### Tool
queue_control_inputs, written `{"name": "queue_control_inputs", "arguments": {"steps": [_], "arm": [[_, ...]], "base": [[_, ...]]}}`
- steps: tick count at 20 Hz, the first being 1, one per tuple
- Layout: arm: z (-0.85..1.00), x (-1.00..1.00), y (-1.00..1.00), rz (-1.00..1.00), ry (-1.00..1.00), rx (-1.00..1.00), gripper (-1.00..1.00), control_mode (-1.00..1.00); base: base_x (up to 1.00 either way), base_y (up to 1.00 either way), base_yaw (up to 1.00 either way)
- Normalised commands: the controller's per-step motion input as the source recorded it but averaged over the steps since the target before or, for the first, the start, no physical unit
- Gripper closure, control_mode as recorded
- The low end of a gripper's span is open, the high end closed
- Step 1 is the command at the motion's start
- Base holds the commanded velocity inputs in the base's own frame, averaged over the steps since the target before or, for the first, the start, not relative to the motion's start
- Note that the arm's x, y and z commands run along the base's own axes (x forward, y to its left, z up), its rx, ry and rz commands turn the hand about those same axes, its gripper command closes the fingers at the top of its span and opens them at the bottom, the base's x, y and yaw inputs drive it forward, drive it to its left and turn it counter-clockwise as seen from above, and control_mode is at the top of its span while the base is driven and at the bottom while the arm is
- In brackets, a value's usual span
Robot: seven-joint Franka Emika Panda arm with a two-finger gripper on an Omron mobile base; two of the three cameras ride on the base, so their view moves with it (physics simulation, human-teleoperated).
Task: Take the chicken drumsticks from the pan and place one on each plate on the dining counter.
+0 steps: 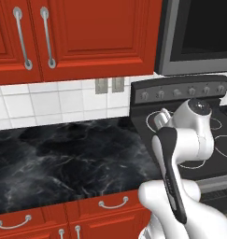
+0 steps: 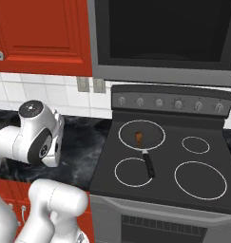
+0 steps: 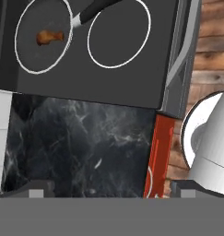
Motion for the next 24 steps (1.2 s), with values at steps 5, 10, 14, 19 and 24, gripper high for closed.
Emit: {"name": "queue_control_inputs", "arguments": {"steps": [5, 10, 14, 19, 24], "arm": [[0.00, 0.00, -0.44, -0.10, 0.00, -0.28, -1.00, -1.00], [0.02, 0.00, -0.52, -0.10, 0.03, -0.33, -1.00, -1.00], [0.01, 0.00, -0.71, -0.02, 0.05, -0.36, -1.00, -1.00], [0.15, 0.00, -0.83, 0.16, 0.16, -0.12, -1.00, -1.00], [0.12, 0.18, -0.86, 0.32, 0.23, -0.02, -1.00, -1.00]], "base": [[0.00, 0.00, 0.00], [0.00, 0.00, 0.00], [0.00, 0.00, 0.00], [0.00, 0.00, 0.00], [0.00, 0.00, 0.00]]}}
